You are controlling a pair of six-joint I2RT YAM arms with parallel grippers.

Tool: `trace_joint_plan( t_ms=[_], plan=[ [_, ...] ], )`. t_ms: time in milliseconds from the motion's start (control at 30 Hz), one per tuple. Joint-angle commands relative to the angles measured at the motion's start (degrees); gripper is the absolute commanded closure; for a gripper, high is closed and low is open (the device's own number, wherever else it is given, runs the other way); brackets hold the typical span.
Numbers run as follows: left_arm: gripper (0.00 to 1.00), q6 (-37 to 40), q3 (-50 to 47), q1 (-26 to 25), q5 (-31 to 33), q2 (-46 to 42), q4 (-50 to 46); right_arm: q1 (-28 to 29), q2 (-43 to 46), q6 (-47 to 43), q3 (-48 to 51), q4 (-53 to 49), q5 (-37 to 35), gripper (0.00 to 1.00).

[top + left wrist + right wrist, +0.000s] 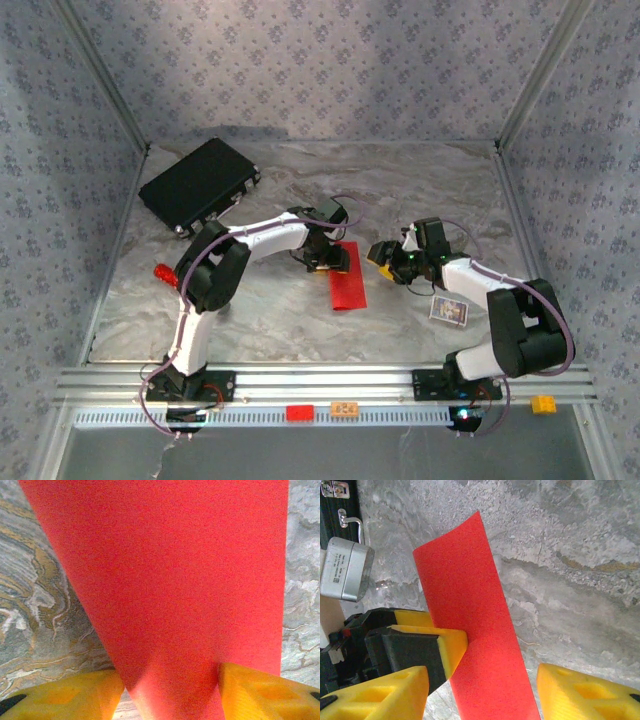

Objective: Fold a paper plane with a square sheet of paper (pick it up from the middle)
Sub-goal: Hold the square sheet of paper at the center of the table.

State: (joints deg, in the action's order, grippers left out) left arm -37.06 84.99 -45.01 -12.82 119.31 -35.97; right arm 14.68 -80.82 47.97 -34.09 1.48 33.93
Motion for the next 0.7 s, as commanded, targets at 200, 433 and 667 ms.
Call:
trace_joint_plan(
  t_ms=[200,433,667],
  plan=[
    [0.43,1.85,-2.75,0.92,4.81,6.19,0.78,2.04,-4.10,-2.21,-4.49,-3.12,2.05,0.72],
    [0.43,1.64,-2.86,0.92,4.93,6.18,0.79,4.42,-8.36,-3.22,-7.24,-4.28,2.44,0.91],
    [0.43,1.57,-2.96,0.90,4.82,6.20,0.87,5.86,-12.61,-3.99,-9.61,-4.43,2.96,1.00]
  ],
)
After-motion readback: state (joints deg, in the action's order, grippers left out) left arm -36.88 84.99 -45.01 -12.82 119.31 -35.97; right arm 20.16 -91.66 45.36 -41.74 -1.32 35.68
